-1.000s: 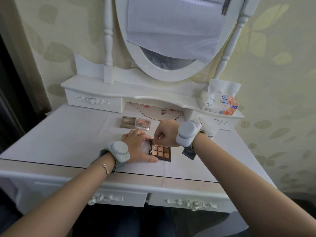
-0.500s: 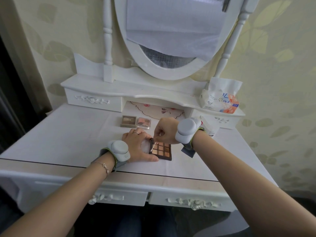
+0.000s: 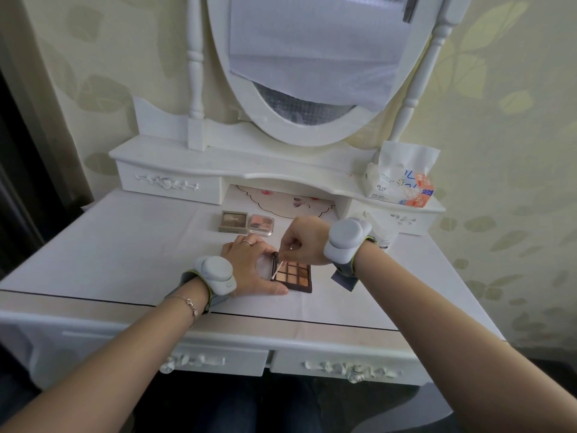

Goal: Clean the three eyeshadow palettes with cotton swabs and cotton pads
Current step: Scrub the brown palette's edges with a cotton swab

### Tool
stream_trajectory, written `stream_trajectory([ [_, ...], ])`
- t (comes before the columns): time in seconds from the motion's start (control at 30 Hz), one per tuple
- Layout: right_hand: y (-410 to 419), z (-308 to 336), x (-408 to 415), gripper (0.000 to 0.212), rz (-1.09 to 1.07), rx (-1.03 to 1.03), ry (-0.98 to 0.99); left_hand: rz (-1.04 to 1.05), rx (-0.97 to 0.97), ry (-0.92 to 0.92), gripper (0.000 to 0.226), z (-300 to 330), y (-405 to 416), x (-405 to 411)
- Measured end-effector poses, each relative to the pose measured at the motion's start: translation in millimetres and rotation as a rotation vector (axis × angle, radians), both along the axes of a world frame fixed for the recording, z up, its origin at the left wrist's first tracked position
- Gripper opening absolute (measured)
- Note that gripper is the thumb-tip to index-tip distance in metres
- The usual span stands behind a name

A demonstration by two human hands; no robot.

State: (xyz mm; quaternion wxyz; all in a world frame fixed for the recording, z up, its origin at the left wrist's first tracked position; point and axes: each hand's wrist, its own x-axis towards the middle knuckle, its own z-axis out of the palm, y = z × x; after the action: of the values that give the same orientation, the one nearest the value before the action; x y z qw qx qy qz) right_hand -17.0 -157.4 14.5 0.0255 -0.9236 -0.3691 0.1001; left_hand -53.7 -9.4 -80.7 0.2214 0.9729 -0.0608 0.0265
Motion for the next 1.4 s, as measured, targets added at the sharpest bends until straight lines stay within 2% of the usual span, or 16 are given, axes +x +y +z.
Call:
stream_trajectory([
  [0.47,-2.1,-10.3,11.7,0.025,-0.218,0.145,-0.048,-0.008,0.000,0.004,0.105,-4.2,2.0,3.0],
  [1.3,-9.7,-4.5,-1.4,0.020,-0.087,0.117,0.018,-0.012,0.003,0.007,0.102,-3.3,1.6,2.3],
  [1.4,-12.5,-1.5,-1.9,0.020,-0.076,0.172,0.033,-0.014,0.000,0.006,0.102,-2.4,2.1,2.1],
])
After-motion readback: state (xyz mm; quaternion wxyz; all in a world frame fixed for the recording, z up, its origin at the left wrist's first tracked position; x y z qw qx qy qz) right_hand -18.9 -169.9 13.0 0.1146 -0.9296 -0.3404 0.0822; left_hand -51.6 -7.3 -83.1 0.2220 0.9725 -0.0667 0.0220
